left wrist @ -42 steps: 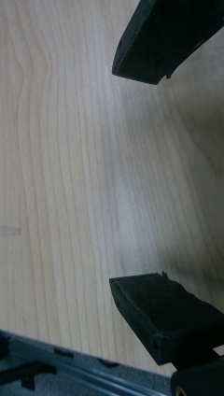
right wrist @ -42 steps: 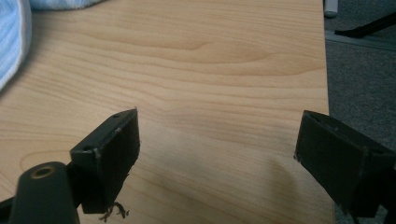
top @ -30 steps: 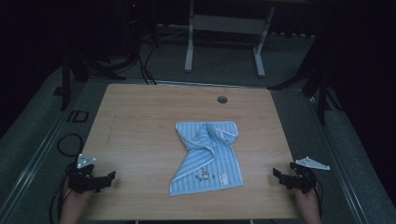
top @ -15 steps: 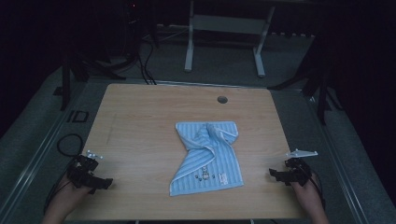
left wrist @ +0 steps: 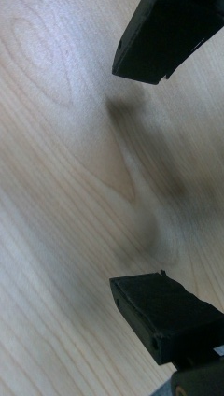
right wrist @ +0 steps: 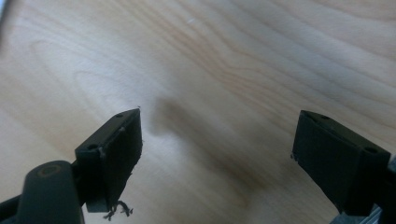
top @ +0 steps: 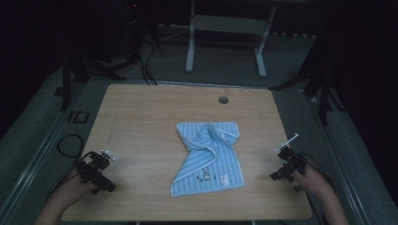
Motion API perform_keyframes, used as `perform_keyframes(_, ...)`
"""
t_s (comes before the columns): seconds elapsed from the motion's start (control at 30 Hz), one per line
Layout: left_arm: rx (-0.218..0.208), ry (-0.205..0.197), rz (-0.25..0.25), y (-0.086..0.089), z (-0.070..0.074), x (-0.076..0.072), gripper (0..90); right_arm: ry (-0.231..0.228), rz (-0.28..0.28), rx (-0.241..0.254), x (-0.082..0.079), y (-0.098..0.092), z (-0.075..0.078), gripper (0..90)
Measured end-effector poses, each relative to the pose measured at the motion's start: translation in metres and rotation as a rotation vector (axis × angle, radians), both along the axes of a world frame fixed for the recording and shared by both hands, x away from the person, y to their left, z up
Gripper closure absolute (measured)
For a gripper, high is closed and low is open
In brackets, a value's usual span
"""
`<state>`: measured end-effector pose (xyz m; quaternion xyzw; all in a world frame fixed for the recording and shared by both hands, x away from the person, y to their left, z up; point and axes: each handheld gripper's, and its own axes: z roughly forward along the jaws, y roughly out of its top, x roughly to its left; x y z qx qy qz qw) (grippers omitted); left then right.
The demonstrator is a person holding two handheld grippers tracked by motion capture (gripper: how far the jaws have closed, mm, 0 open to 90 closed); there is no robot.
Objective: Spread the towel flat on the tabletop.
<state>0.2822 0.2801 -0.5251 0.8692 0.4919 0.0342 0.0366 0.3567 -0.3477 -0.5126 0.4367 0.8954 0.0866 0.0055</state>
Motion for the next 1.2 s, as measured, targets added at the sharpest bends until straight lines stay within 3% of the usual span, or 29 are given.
perform_keyframes(0.27,0.014,0.026,-0.015,-0.005,0.001,0.004,1.8,0.141,0.087,-0.106,0.001,0.01,-0.003,15.6)
perform_keyframes(0.43,0.019,0.041,-0.03,-0.007,0.002,0.006,1.8,0.213,0.114,-0.145,0.001,0.013,-0.008,15.6)
perform_keyframes(0.63,0.012,0.045,-0.042,-0.014,0.002,0.01,1.8,0.186,0.117,-0.14,0.004,0.016,-0.004,15.6)
perform_keyframes(0.8,-0.014,0.024,-0.051,-0.025,0.004,0.016,1.8,0.14,0.127,-0.101,0.008,0.023,0.004,13.8)
perform_keyframes(0.93,-0.01,0.023,-0.09,-0.041,0.003,0.023,1.8,0.095,0.146,-0.06,0.014,0.034,0.008,14.8)
perform_keyframes(1.2,-0.044,0.024,-0.164,-0.073,0.009,0.036,1.8,0.099,0.185,-0.037,0.025,0.058,0.009,16.1)
